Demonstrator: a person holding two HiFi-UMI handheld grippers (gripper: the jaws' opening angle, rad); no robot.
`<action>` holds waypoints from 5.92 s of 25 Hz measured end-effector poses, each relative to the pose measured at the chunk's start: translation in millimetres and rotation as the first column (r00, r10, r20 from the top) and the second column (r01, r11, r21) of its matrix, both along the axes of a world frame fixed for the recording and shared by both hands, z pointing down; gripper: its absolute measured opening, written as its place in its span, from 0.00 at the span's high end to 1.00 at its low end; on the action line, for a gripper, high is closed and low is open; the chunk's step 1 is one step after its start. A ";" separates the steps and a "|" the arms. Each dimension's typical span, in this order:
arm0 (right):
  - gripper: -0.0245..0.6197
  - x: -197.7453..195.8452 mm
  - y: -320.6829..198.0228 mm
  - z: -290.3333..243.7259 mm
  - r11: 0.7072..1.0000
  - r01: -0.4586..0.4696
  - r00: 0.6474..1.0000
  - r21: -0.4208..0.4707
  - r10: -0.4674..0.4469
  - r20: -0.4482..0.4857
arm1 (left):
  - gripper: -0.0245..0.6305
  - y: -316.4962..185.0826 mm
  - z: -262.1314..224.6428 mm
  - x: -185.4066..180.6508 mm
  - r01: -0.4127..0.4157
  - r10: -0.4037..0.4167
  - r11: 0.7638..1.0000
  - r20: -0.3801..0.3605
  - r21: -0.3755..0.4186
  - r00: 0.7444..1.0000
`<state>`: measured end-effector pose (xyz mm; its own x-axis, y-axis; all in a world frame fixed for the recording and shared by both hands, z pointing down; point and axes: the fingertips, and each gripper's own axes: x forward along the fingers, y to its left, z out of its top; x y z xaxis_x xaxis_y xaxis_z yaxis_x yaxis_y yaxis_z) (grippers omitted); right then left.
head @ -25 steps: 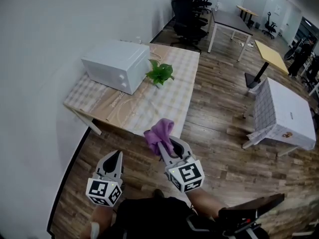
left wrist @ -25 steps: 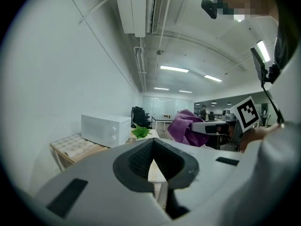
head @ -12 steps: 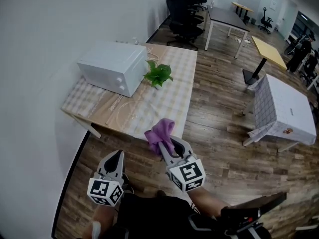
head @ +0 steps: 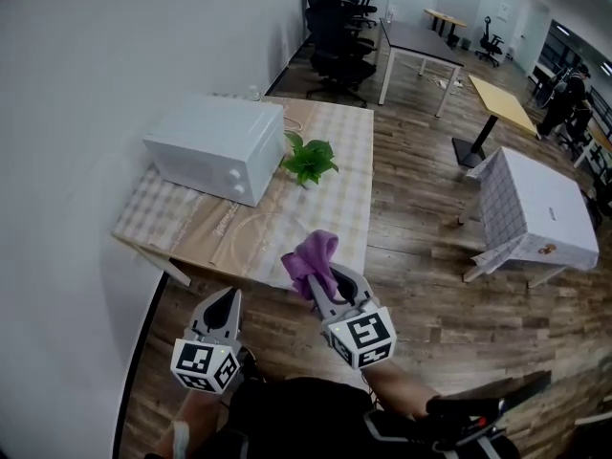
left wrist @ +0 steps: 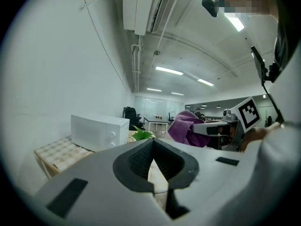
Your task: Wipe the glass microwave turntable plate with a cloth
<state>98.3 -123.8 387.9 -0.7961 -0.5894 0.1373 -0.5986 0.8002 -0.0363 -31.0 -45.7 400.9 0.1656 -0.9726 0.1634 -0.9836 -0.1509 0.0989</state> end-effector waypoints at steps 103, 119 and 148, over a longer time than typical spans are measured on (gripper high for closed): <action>0.81 -235.8 -237.2 293.4 0.900 -0.324 0.874 -0.292 0.166 -0.458 | 0.96 -224.7 188.9 -161.4 -0.312 0.307 0.876 -0.075 -0.368 0.949; 0.81 -169.1 -236.0 296.6 0.853 -0.433 0.842 -0.293 0.267 -0.469 | 0.96 -224.3 189.5 -129.4 -0.375 0.374 0.849 -0.080 -0.371 0.924; 0.81 -90.9 -204.6 270.8 0.762 -0.595 0.760 -0.256 0.429 -0.488 | 0.96 -193.2 173.0 -94.7 -0.460 0.451 0.826 -0.106 -0.327 0.886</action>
